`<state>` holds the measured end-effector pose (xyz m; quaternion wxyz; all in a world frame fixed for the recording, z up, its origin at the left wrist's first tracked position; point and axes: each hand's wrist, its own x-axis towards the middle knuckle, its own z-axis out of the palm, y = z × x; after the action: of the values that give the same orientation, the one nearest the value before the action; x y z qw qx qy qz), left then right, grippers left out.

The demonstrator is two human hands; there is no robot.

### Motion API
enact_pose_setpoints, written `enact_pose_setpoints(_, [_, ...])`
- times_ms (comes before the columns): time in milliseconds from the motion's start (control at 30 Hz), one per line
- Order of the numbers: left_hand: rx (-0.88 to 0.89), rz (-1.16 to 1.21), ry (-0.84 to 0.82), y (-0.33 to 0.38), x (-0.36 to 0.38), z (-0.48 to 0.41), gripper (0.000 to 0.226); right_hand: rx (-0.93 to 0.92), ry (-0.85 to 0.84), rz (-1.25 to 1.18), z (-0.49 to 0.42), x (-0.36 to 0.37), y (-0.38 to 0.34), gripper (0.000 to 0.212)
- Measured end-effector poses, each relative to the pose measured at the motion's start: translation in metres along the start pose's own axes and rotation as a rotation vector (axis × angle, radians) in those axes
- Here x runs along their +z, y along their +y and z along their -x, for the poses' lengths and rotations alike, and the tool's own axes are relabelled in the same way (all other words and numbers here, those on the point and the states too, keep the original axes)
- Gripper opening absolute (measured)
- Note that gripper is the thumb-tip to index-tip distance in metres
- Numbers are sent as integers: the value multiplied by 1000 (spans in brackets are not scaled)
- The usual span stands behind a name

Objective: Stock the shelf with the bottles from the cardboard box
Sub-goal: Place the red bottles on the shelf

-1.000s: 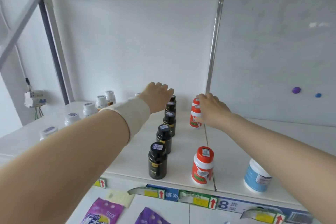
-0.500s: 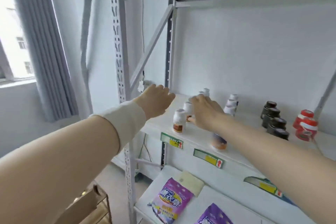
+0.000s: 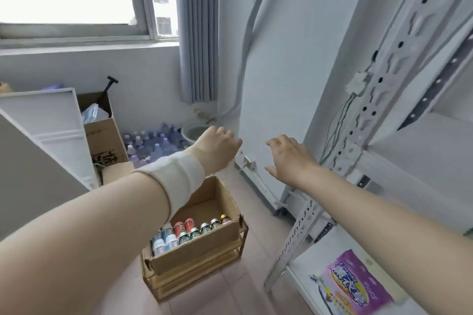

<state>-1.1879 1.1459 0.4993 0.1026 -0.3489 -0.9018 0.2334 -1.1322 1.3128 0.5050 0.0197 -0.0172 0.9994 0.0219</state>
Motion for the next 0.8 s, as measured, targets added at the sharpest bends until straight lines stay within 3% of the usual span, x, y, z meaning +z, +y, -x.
enact_pose_setpoints(433, [-353, 524, -620, -10, 288, 3, 35, -311, -493, -1, -169, 228, -50, 51])
enact_pose_setpoints(533, [-442, 639, -757, -5, 338, 18, 44, -356, -584, -7, -194, 271, -71, 53])
enact_pose_setpoints(800, [-464, 829, -900, 9, 474, 2, 48, -274, -799, -91, -242, 393, -125, 50])
